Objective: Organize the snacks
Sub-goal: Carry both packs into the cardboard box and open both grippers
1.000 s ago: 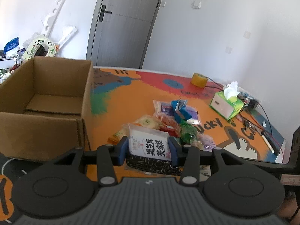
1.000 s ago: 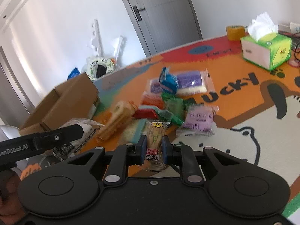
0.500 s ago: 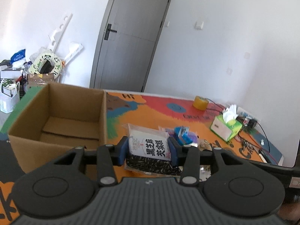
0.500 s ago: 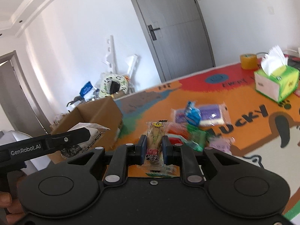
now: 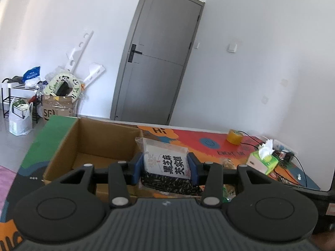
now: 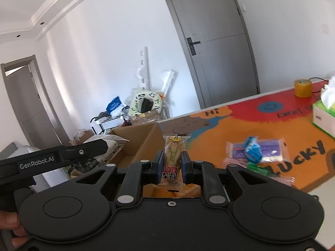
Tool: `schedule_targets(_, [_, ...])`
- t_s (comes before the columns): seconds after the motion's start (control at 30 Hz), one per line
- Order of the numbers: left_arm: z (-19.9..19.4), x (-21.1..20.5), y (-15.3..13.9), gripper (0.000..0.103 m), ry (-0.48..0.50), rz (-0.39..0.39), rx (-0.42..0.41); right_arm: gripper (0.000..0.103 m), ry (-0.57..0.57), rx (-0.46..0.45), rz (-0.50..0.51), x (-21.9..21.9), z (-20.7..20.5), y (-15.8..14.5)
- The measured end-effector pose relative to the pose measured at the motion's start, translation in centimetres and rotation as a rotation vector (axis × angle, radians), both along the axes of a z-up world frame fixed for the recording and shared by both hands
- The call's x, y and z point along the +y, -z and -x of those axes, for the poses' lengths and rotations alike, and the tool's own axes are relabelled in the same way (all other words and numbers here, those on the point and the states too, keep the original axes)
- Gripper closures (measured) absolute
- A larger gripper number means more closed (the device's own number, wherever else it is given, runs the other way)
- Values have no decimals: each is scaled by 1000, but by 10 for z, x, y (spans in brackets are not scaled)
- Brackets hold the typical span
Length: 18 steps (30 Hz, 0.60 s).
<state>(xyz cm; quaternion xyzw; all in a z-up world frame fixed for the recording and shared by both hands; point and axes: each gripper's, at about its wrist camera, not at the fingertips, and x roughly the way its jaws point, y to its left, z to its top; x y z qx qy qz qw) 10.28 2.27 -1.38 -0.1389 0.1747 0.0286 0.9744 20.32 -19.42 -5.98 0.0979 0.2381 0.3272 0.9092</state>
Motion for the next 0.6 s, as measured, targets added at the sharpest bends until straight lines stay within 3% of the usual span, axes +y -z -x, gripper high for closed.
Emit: schedule_targets(0.6, [-9, 57, 2, 59, -125, 22, 3, 84, -125, -13, -3, 61, -8, -13])
